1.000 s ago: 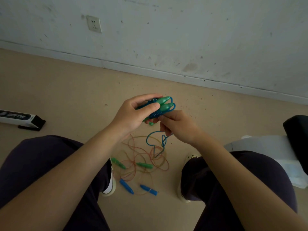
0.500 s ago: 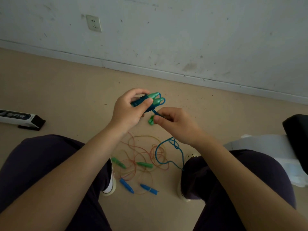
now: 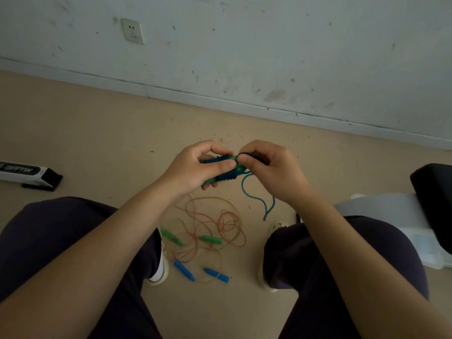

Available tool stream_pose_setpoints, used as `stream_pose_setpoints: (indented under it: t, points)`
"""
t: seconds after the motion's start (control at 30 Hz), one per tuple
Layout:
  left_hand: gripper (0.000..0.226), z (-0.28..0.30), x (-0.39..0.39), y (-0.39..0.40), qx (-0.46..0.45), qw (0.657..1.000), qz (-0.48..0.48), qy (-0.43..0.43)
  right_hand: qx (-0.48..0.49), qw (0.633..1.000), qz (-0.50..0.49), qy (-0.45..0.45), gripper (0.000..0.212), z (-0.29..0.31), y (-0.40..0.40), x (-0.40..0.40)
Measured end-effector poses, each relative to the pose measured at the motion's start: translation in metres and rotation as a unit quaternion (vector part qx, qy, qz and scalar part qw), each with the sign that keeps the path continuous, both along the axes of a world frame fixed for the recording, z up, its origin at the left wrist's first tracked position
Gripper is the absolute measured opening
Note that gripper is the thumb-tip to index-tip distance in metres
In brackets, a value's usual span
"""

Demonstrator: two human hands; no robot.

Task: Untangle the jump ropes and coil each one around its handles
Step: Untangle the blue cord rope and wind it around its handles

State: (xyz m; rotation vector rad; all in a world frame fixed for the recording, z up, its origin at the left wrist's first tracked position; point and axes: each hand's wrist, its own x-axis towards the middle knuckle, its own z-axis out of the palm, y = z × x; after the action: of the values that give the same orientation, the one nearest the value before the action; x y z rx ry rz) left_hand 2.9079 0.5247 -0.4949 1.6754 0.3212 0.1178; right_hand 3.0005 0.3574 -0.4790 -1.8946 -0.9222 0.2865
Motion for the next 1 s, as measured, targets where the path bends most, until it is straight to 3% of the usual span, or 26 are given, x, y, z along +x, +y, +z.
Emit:
stream_pose_setpoints:
  t: [0.1, 0.33, 0.63, 0.8, 1.0]
  points:
    - [0.035, 0.002, -0.003, -0.002, -0.03, 0.999, -0.039, 0.014, 0.005, 1.0, -0.01, 0.007, 0.006, -0.003, -0.001, 0.001]
    - [0.036, -0.002, 0.003, -0.002, -0.019, 0.999, -0.001, 0.044, 0.016, 1.0, -0.011, 0.016, 0.005, 0.005, -0.002, 0.0]
    - [0.036, 0.0, -0.001, 0.004, -0.077, 0.994, -0.07, 0.026, 0.064, 0.992, -0.073, 0.078, 0.005, 0.008, 0.0, -0.002]
    - [0.036, -0.001, 0.004, 0.007, -0.08, 0.995, 0.061, 0.013, 0.09, 0.99, -0.08, 0.067, 0.01, 0.005, 0.001, -0.003]
    - [0.036, -0.006, 0.008, 0.009, -0.095, 0.981, 0.169, -0.03, -0.004, 0.999, -0.002, 0.042, 0.01, 0.001, 0.008, -0.012]
